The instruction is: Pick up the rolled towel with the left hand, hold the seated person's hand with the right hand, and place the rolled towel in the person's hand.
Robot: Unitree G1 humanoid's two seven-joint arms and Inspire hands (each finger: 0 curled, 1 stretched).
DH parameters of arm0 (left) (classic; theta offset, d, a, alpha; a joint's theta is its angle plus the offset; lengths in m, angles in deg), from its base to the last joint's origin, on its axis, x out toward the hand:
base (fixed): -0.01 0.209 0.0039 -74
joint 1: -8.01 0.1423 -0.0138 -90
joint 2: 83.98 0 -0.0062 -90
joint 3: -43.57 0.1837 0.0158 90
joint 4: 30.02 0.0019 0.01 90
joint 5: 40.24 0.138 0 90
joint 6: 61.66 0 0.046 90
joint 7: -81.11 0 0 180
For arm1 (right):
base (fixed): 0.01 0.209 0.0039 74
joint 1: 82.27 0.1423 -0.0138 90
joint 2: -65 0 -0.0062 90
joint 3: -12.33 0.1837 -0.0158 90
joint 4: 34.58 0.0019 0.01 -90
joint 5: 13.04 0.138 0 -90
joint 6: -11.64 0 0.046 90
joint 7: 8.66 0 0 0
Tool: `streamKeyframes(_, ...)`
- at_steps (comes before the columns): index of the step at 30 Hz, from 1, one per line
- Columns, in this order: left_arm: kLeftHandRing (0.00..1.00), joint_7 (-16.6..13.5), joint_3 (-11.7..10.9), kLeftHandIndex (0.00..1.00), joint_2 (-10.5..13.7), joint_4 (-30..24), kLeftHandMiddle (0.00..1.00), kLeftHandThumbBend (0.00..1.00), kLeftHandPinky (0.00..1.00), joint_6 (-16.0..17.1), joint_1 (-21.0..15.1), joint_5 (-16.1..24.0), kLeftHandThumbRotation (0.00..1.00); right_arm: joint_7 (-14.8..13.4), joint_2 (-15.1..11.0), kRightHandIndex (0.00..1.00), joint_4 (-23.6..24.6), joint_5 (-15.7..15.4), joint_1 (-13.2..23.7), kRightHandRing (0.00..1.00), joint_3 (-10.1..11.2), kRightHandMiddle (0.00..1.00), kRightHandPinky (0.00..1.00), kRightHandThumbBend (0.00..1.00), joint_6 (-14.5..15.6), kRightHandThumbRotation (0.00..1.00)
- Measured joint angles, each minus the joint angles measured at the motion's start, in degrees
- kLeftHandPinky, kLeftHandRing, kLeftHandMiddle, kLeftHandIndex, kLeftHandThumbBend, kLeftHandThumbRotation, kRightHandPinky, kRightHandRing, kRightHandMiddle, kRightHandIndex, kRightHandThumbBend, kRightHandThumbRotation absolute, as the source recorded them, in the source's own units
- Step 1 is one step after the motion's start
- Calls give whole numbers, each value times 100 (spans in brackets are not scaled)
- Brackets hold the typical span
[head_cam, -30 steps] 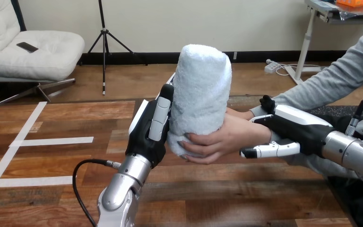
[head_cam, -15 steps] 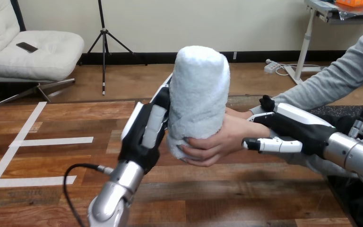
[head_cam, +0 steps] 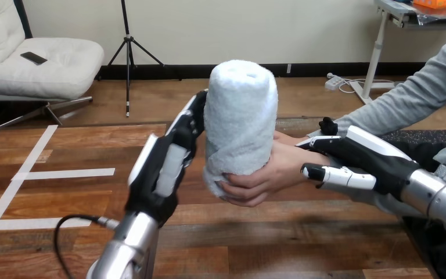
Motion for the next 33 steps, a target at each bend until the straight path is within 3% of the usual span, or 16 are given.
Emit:
streamKeyframes(6,95,-7,26,94,108,-480,94,100,98,-77,418,-6,100,35,20,80,454,358,-328,79,145,80,74,87,173,100)
streamKeyframes(11,96,-9,32,94,151,-824,95,100,97,-193,749,-90,100,32,52,81,876,587,-622,80,279,80,76,87,330,100)
streamKeyframes(16,96,-12,31,94,194,-1082,95,100,96,-238,1051,-198,100,-10,132,80,1189,809,-893,79,418,79,77,83,341,100)
streamKeyframes(25,96,-48,26,94,276,-1428,95,99,92,-258,1482,-291,100,-204,376,80,1710,1072,-1386,80,667,80,77,89,352,100)
streamKeyframes(33,96,-151,28,95,286,-1686,95,96,91,-262,1744,-347,100,-315,657,82,2228,1335,-1811,82,843,82,78,86,410,100)
